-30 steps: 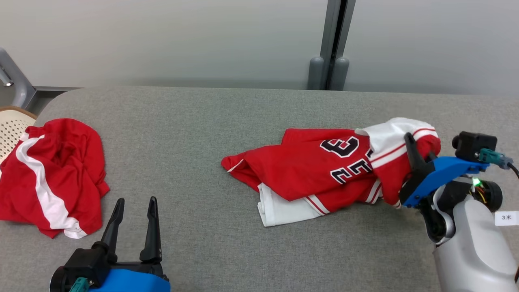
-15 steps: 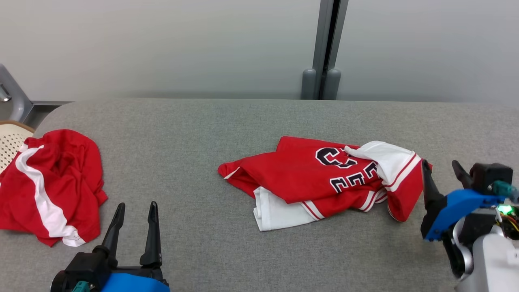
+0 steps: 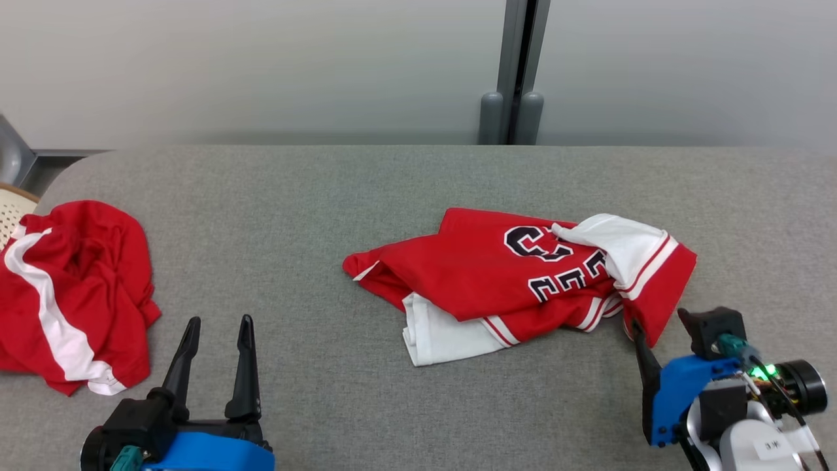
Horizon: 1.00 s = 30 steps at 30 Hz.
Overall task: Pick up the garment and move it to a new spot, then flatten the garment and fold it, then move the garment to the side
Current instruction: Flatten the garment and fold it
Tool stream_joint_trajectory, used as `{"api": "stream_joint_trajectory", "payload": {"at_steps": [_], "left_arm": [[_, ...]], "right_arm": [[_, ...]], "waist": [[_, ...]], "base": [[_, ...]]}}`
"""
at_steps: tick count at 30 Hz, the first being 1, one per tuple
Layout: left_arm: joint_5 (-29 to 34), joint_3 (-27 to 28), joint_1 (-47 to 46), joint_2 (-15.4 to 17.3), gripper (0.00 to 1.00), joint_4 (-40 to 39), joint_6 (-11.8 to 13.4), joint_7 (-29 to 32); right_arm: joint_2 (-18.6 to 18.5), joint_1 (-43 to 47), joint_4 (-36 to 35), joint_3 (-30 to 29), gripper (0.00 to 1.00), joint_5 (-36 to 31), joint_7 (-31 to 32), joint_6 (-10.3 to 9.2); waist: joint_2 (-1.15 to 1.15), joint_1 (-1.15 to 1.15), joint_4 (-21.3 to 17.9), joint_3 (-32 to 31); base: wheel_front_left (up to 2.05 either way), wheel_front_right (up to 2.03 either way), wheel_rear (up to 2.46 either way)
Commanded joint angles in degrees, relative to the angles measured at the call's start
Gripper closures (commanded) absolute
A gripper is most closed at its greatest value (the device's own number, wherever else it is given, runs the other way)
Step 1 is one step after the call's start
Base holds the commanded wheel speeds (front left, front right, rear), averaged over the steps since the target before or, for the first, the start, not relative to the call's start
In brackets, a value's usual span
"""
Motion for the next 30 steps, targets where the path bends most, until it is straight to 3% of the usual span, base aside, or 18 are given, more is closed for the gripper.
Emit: {"api": "stream_joint_trajectory", "payload": {"at_steps": [1, 10, 11, 12, 13, 14, 15, 21, 30], "left_arm": [[0.0, -0.2, -1.2, 0.1, 0.0, -0.2, 0.2, -0.2], [-0.1, -0.6, -2.4, -0.1, 0.0, 0.0, 0.5, -0.3], [-0.2, -0.7, -2.4, 0.0, 0.0, 0.0, 0.5, -0.3], [-0.2, -0.7, -2.4, 0.0, 0.0, 0.0, 0.5, -0.3], [-0.2, -0.7, -2.4, 0.0, 0.0, 0.0, 0.5, -0.3], [-0.3, -0.7, -2.5, 0.0, 0.0, 0.0, 0.4, -0.3], [-0.3, -0.7, -2.6, 0.0, 0.0, 0.1, 0.5, -0.3], [-0.3, -0.9, -2.3, 0.0, 0.0, 0.3, 0.7, -0.4], [-0.8, -0.4, -0.6, 0.7, 0.0, -0.4, 1.3, -0.3]], "right_arm": [[0.0, -2.5, 2.4, -0.2, 0.0, -0.9, -0.1, 0.03], [0.0, -9.7, 13.8, -4.3, 0.0, -5.3, -2.1, 0.02], [0.0, -10.2, 14.7, -4.8, 0.05, -5.5, -2.3, 0.02], [0.0, -10.6, 15.6, -5.4, 0.53, -5.4, -2.3, 0.02], [0.0, -10.6, 15.6, -5.4, 0.53, -5.4, -2.3, 0.02], [0.0, -11.0, 16.3, -5.7, 0.95, -4.9, -2.9, 0.02], [0.0, -11.6, 16.7, -6.0, 1.0, -4.4, -3.6, 0.02], [0.0, -13.1, 15.9, -5.0, 1.0, 2.0, -7.2, 0.03], [0.0, -17.1, 0.1, 10.1, 1.0, 20.8, -4.4, 0.03]], "waist": [[0.0, 0.01, 0.6, 0.8], [0.0, 0.01, 2.6, 2.8], [0.0, 0.01, 2.8, 2.9], [0.0, 0.01, 3.0, 2.9], [0.0, 0.01, 3.0, 2.9], [0.0, 0.01, 3.2, 2.9], [0.0, 0.01, 3.3, 3.0], [0.0, 0.01, 4.0, 2.2], [0.0, 0.01, 3.0, 0.1]], "base": [[0.0, 0.0, 0.0], [0.0, 0.0, 0.0], [0.0, 0.0, 0.0], [0.0, 0.0, 0.0], [0.0, 0.0, 0.0], [0.0, 0.0, 0.0], [0.0, 0.0, 0.0], [0.0, 0.0, 0.0], [0.0, 0.0, 0.0]]}}
